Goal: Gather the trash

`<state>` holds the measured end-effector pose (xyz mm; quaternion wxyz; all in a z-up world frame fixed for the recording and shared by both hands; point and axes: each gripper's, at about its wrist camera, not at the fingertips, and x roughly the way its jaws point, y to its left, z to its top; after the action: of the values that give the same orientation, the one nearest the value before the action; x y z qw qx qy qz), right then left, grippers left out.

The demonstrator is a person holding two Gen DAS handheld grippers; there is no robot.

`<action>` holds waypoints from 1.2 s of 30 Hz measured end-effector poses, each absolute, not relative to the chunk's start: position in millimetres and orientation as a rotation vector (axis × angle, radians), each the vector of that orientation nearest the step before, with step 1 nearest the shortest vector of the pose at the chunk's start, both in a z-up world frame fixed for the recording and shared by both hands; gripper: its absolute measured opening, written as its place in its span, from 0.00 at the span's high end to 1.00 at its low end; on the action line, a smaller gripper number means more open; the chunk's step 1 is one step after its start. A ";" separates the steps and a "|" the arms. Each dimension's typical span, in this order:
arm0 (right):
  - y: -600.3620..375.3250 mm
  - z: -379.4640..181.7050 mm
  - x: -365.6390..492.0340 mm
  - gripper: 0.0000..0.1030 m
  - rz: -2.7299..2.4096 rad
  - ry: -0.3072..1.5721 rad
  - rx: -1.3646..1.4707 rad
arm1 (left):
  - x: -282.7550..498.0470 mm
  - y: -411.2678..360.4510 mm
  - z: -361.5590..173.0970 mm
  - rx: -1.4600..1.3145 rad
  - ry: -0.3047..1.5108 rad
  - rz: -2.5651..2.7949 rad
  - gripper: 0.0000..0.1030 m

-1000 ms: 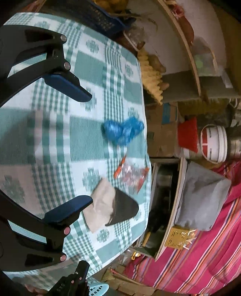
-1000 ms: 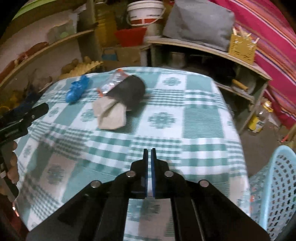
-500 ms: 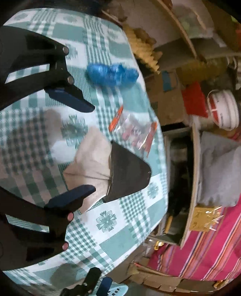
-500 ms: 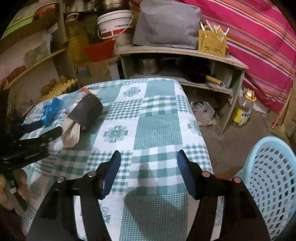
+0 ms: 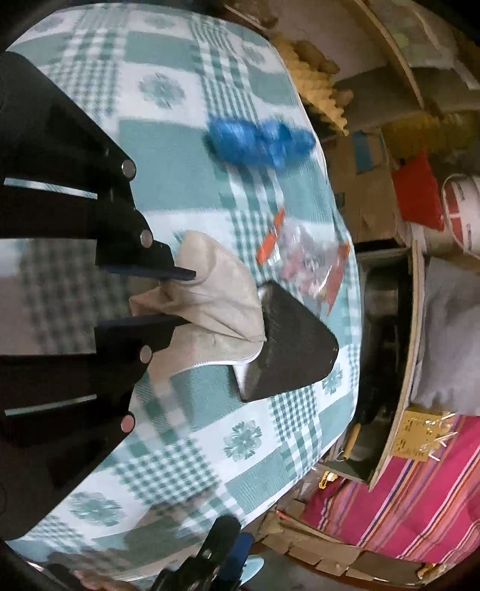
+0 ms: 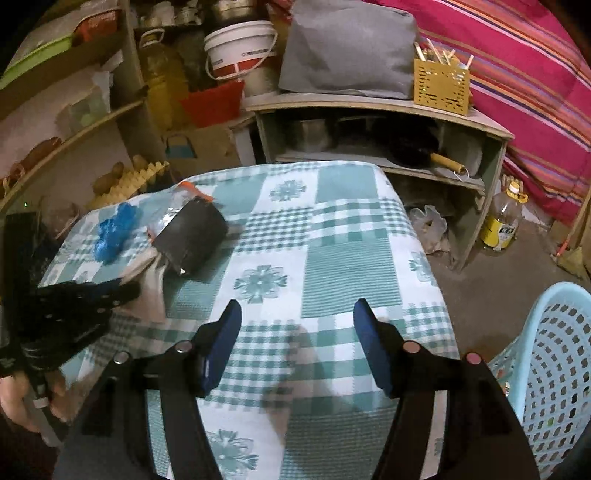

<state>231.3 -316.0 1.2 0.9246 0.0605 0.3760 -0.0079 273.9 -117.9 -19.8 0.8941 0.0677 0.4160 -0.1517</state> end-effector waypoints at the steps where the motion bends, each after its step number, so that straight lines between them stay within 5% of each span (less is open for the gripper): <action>1: -312.8 1.9 230.5 0.39 -0.017 0.771 0.115 | 266.7 -110.1 -16.7 0.143 0.853 -0.309 0.84; 7: -291.5 6.5 230.5 0.38 -0.019 0.758 0.089 | 246.6 -57.0 -6.0 0.152 0.808 -0.234 0.84; 11: -271.6 7.4 237.3 0.23 -0.032 0.742 0.067 | 252.6 -16.8 -8.7 0.115 0.821 -0.188 0.84; 18: -251.6 11.3 268.7 0.16 -0.065 0.745 0.106 | 268.4 30.8 -21.0 0.067 0.856 -0.130 0.72; 20: -244.7 17.9 285.0 0.10 -0.082 0.729 0.124 | 268.4 36.6 -19.9 0.064 0.851 -0.122 0.66; 25: -218.8 20.0 332.2 0.10 -0.112 0.752 0.103 | 263.3 42.0 -9.6 0.054 0.822 -0.120 0.31; 27: -212.8 14.4 349.3 0.10 -0.150 0.777 0.090 | 261.8 45.7 -5.1 0.051 0.804 -0.119 0.24; 36: -216.6 -14.8 379.3 0.10 -0.200 0.905 0.218 | 278.7 60.0 -18.5 -0.023 0.874 -0.079 0.19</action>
<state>379.3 -216.6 -14.8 0.8889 0.1048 0.4354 -0.0961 278.7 60.0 -18.5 0.9051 -0.0111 0.4233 -0.0381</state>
